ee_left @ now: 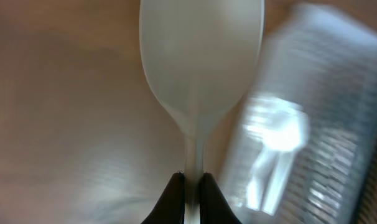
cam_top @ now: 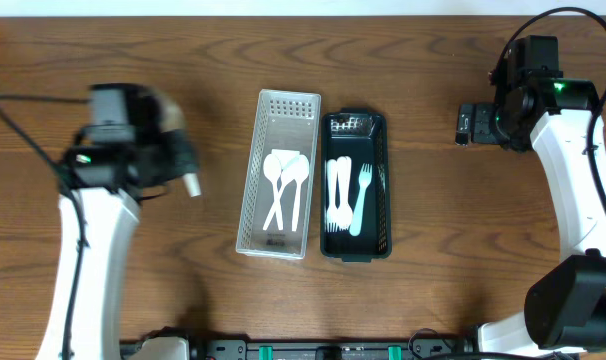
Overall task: Pack container
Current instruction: 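Carry the spoon into the clear basket and release it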
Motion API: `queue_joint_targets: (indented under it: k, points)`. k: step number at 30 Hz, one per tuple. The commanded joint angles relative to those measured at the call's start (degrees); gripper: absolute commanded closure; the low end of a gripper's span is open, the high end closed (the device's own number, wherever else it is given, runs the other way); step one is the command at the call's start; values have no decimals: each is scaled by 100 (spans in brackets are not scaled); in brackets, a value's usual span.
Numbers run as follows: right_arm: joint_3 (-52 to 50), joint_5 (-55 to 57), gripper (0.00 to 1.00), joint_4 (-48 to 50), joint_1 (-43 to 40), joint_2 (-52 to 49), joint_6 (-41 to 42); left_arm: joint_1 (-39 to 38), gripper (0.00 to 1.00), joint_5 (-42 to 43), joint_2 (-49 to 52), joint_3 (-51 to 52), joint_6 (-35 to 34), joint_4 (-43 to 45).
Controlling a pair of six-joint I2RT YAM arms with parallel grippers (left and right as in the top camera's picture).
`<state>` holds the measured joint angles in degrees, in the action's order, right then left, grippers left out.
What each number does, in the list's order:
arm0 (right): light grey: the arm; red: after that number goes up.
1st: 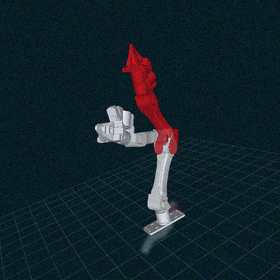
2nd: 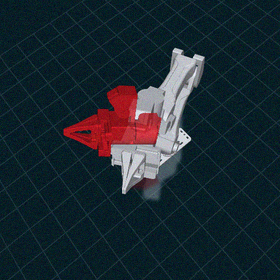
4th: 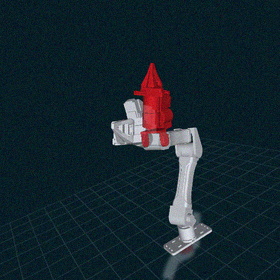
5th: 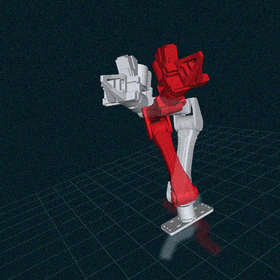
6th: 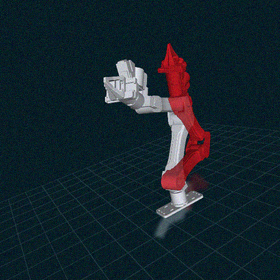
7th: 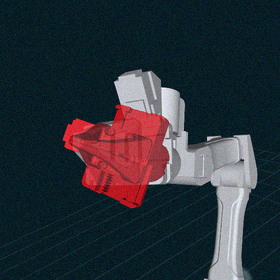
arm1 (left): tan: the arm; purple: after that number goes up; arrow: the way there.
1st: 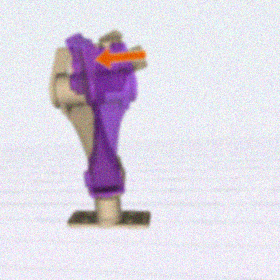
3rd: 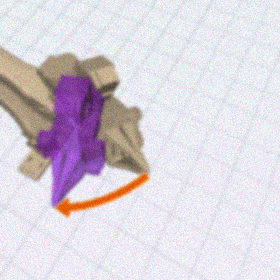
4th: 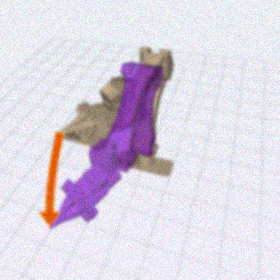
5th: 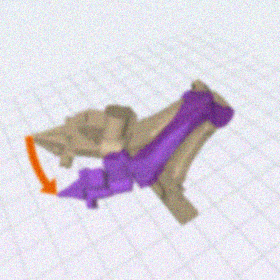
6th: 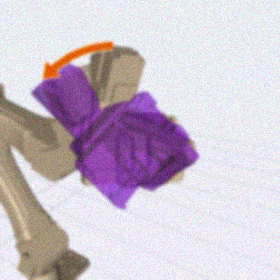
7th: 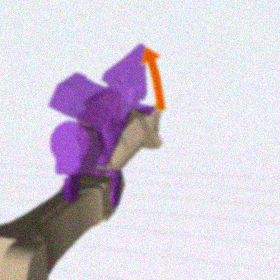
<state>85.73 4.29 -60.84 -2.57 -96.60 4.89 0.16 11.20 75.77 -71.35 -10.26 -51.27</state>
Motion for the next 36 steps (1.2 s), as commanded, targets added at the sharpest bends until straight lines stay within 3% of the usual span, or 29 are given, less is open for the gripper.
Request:
queue_joint_targets:
  k: [1,9,17,23,24,26,27,32,36]
  points:
    - [4,-24,1,11,-4,4,-90,-944,94,-181,-127,-35,129,-37]
    - [4,-24,1,22,-4,4,-90,-2341,94,-223,713,48,166,-24]
    - [2,-24,1,-11,-4,4,-92,-2553,94,-221,2175,63,168,140]
    - [2,-24,1,-28,-4,4,-92,-2553,94,-221,2608,63,166,153]
    - [2,-24,1,-28,-4,4,-92,-2553,92,-221,2605,63,168,155]
    - [2,-24,1,-26,-4,4,-92,-2549,64,-225,2566,61,168,149]
    - [2,-24,1,-26,-4,4,-92,-2546,57,-223,2535,52,168,136]
    - [2,-22,1,-20,-4,4,-92,-2546,47,-555,2238,-212,278,-133]
    - [2,-24,1,42,-4,4,-92,-2533,46,-1211,1663,-535,278,-358]
